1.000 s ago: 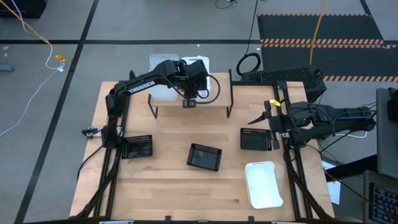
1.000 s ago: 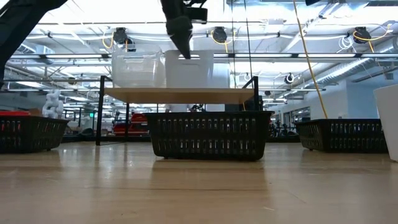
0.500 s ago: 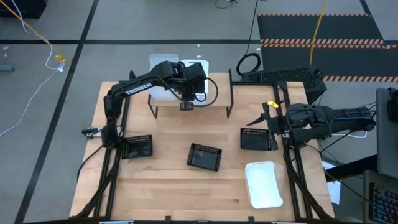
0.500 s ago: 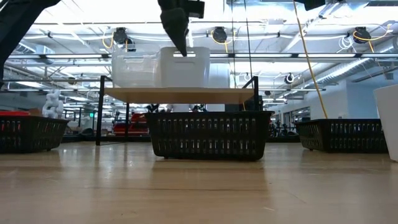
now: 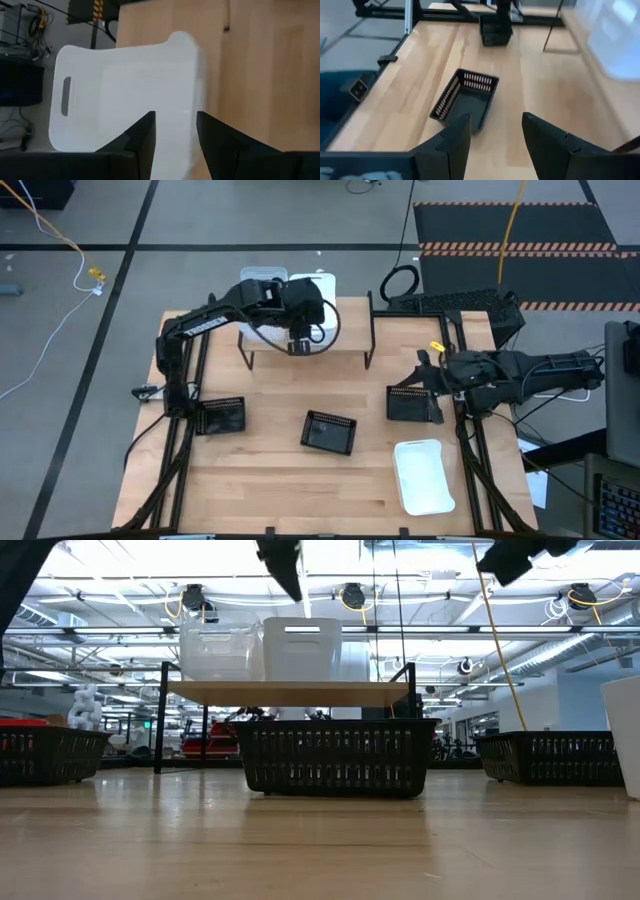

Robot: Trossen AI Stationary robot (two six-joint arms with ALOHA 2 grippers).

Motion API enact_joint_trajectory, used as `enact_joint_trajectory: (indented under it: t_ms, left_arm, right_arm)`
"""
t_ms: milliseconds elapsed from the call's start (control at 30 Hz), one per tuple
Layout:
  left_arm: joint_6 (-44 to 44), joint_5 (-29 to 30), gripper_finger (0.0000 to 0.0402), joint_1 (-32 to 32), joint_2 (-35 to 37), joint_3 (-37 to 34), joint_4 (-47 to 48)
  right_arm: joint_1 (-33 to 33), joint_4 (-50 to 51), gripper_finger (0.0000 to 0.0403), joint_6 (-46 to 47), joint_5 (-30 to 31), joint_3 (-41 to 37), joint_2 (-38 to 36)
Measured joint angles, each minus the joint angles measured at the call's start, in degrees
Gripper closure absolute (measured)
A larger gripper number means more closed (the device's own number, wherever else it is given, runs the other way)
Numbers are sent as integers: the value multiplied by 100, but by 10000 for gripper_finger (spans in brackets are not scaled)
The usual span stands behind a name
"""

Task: Stack baskets on shelf by color
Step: Stack the left white bin on top of the white bin on the shelf, then stack the white bin on top of the white bin on the shelf

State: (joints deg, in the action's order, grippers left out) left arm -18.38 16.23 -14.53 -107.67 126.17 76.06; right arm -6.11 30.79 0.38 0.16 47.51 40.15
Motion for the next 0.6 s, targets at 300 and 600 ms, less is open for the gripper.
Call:
enact_joint_trajectory:
  t_ms: [300,600]
  left_arm:
    - [1552,-8,256,1298,59,-206,-476]
    - [593,-261,256,2675,-45,-2612,-5492]
  right_arm:
    - [-1141,-609,232,2051,-82,-602,658]
    - [-2762,186,232,3501,1330,-170,1177]
